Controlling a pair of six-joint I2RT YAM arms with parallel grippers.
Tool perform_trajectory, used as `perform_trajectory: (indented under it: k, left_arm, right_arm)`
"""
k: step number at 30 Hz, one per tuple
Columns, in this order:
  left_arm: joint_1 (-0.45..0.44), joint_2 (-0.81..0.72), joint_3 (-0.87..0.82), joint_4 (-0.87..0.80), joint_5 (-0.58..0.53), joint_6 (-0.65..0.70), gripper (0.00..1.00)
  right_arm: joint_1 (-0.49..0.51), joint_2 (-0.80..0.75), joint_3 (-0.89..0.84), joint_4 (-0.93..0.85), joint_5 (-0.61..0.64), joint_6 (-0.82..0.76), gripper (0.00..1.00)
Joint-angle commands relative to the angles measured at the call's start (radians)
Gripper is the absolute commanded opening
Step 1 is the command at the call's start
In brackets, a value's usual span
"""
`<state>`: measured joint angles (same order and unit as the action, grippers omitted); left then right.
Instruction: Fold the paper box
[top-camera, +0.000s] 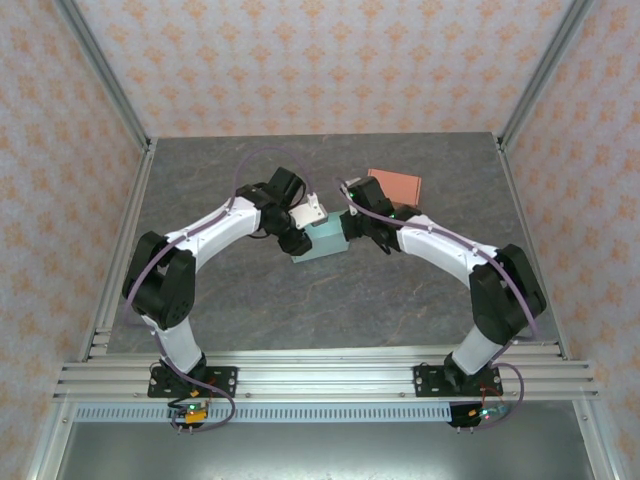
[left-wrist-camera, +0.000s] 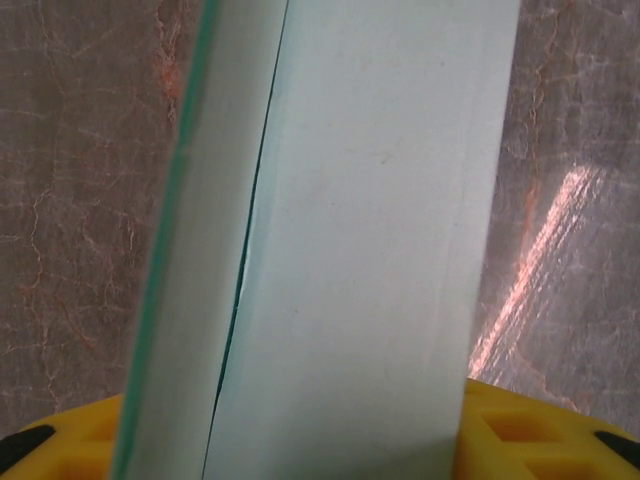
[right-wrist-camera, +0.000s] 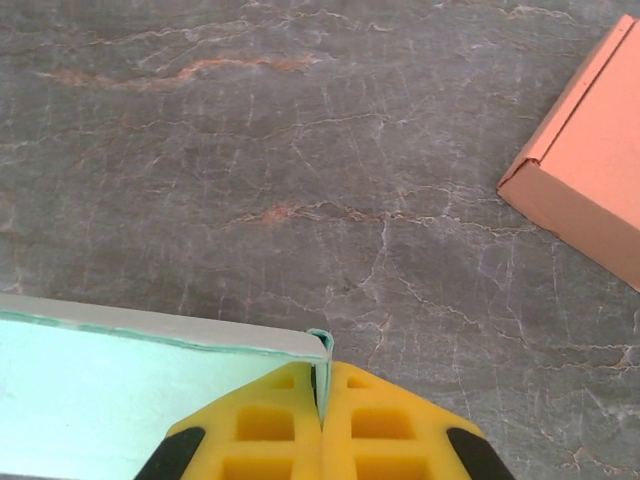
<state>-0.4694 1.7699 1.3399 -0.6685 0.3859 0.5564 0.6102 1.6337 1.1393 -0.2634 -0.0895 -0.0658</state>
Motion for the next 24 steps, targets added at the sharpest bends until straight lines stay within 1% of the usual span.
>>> perform_trajectory:
  k: [1, 4, 5, 6, 9, 11, 13, 15, 16, 17, 20, 22, 23, 24]
  left_arm:
    - [0.004, -0.034, -0.048, 0.169, 0.005, -0.069, 0.52]
    - [0.004, -0.043, -0.071, 0.198, 0.004, -0.08, 0.52]
    - [0.003, -0.046, -0.082, 0.211, 0.006, -0.085, 0.54]
    - [0.003, -0.051, -0.097, 0.23, 0.004, -0.093, 0.55]
    - [0.005, -0.079, -0.125, 0.278, -0.01, -0.128, 0.57]
    - [0.005, -0.114, -0.149, 0.303, -0.007, -0.165, 0.59]
    - [0.006, -0.166, -0.186, 0.344, -0.002, -0.2, 0.66]
    - [0.01, -0.219, -0.214, 0.365, -0.025, -0.245, 0.73]
    - [0.016, -0.25, -0.224, 0.366, -0.034, -0.277, 0.95]
    - [0.022, -0.277, -0.235, 0.371, -0.041, -0.308, 1.0]
    - [0.05, -0.393, -0.319, 0.453, -0.109, -0.484, 1.0]
    - [0.067, -0.473, -0.398, 0.524, -0.246, -0.692, 1.0]
    - [0.08, -0.5, -0.426, 0.538, -0.269, -0.783, 1.0]
    - [0.097, -0.525, -0.451, 0.543, -0.268, -0.873, 1.0]
  right_arm:
    - [0.022, -0.002, -0.035, 0.027, 0.015, 0.059, 0.0]
    - [0.026, -0.002, -0.029, 0.024, -0.003, 0.119, 0.0]
    - [0.029, -0.002, -0.032, 0.027, -0.005, 0.136, 0.0]
    - [0.035, -0.001, -0.033, 0.027, 0.004, 0.146, 0.0]
    - [0.065, 0.003, -0.058, 0.045, 0.085, 0.128, 0.0]
    - [0.066, 0.004, -0.087, 0.072, 0.1, 0.125, 0.0]
    - [0.066, 0.005, -0.107, 0.086, 0.111, 0.123, 0.0]
    - [0.067, 0.003, -0.122, 0.101, 0.118, 0.124, 0.0]
    - [0.066, -0.002, -0.128, 0.106, 0.119, 0.128, 0.0]
    - [0.067, -0.006, -0.131, 0.108, 0.119, 0.131, 0.0]
    - [0.071, -0.014, -0.144, 0.123, 0.126, 0.128, 0.0]
    - [0.072, -0.015, -0.156, 0.135, 0.132, 0.132, 0.0]
    - [0.071, -0.016, -0.159, 0.138, 0.135, 0.137, 0.0]
    - [0.074, -0.018, -0.164, 0.147, 0.134, 0.141, 0.0]
